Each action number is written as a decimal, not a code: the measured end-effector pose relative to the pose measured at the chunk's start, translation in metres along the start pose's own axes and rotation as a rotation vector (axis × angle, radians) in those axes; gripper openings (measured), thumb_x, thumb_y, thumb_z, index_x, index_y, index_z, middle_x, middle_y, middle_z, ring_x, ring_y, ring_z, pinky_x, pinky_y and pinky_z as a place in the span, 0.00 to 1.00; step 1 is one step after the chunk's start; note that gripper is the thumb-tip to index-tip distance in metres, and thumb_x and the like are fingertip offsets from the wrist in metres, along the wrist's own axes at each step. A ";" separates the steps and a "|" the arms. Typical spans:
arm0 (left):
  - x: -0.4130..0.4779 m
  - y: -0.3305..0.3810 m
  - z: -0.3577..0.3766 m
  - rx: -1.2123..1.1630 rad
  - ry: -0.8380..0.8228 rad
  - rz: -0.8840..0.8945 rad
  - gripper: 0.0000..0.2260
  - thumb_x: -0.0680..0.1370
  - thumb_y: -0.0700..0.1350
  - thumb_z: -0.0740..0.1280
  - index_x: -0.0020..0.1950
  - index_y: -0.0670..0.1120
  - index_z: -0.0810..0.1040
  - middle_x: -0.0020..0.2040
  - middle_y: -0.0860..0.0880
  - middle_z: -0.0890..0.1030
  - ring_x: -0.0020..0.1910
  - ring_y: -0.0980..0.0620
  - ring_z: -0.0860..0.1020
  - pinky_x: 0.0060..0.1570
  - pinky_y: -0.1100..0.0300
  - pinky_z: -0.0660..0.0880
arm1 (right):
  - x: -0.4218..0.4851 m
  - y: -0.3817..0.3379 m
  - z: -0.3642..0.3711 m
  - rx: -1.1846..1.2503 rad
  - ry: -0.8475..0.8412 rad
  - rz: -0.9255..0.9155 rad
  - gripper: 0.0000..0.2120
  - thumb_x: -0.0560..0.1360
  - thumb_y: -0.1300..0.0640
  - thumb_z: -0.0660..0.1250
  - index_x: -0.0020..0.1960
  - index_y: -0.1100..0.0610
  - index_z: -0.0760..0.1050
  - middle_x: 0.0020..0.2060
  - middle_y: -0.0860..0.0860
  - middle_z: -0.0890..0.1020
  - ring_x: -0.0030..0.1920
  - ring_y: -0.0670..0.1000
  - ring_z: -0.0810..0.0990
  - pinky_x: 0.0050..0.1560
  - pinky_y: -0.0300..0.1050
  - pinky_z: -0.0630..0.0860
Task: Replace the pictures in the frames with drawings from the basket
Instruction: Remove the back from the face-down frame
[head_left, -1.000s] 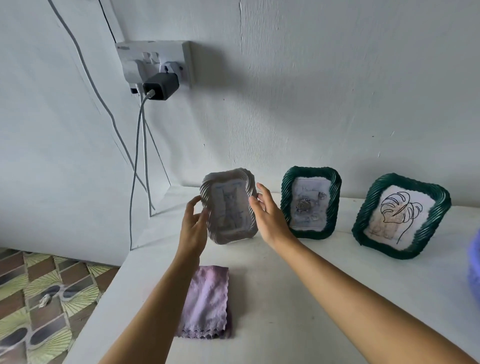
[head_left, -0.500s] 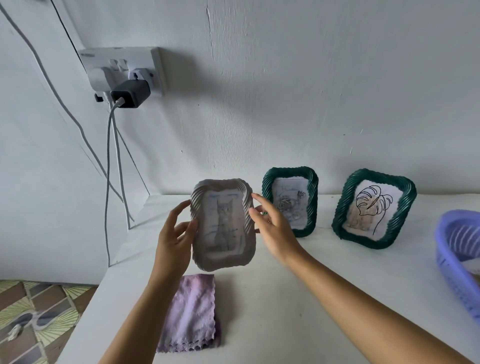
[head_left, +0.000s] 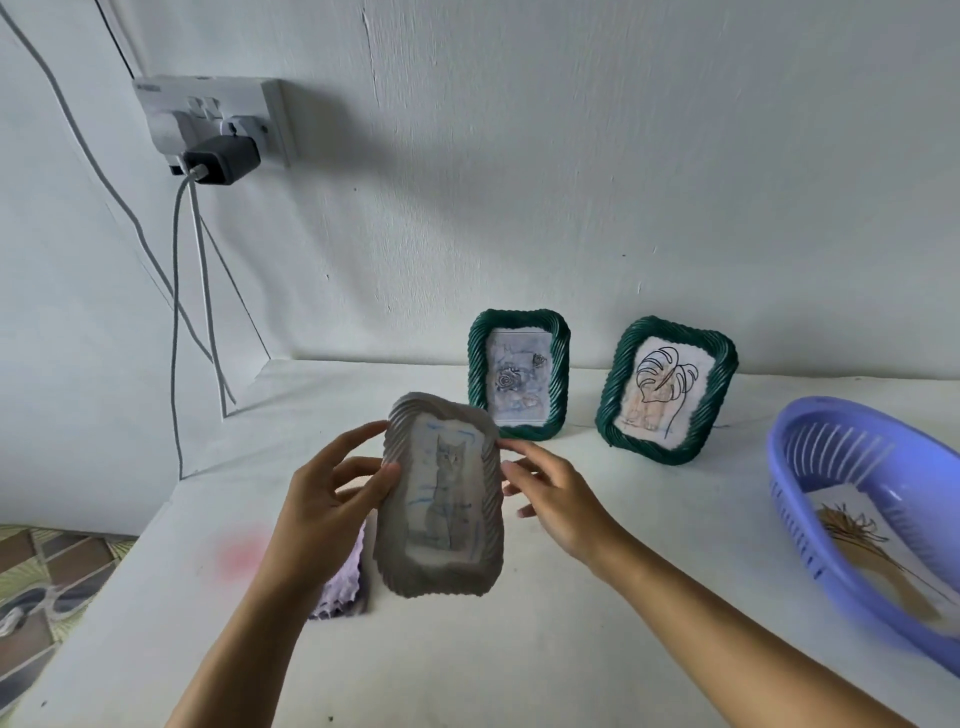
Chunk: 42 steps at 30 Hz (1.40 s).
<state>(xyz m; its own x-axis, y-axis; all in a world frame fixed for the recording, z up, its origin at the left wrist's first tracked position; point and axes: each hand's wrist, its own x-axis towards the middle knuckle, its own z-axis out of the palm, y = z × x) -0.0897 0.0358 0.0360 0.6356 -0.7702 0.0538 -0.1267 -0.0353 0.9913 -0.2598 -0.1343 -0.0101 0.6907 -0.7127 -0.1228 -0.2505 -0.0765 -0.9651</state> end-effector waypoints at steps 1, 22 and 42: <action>-0.003 -0.002 0.002 0.024 0.003 -0.019 0.17 0.77 0.40 0.71 0.65 0.51 0.80 0.45 0.45 0.86 0.42 0.51 0.84 0.46 0.63 0.81 | -0.003 0.004 -0.001 -0.017 -0.020 0.022 0.14 0.82 0.51 0.62 0.67 0.47 0.76 0.49 0.53 0.83 0.49 0.47 0.80 0.46 0.44 0.77; -0.019 -0.004 0.093 0.521 -0.060 0.049 0.13 0.73 0.59 0.75 0.56 0.61 0.83 0.41 0.63 0.84 0.35 0.64 0.81 0.50 0.54 0.80 | -0.029 0.007 -0.017 0.080 0.014 -0.083 0.16 0.81 0.47 0.64 0.67 0.47 0.77 0.58 0.40 0.82 0.59 0.39 0.79 0.59 0.41 0.76; -0.018 -0.093 0.075 1.126 -0.559 0.198 0.29 0.78 0.69 0.45 0.79 0.65 0.51 0.78 0.71 0.49 0.78 0.62 0.49 0.69 0.43 0.54 | -0.032 0.099 -0.037 -0.731 0.280 -0.366 0.14 0.73 0.60 0.70 0.58 0.53 0.82 0.48 0.47 0.81 0.56 0.53 0.76 0.55 0.53 0.77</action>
<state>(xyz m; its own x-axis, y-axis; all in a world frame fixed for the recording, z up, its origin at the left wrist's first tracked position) -0.1465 0.0046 -0.0661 0.1604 -0.9769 -0.1412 -0.9308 -0.1973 0.3076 -0.3321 -0.1449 -0.0928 0.6445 -0.6939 0.3212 -0.4850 -0.6957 -0.5299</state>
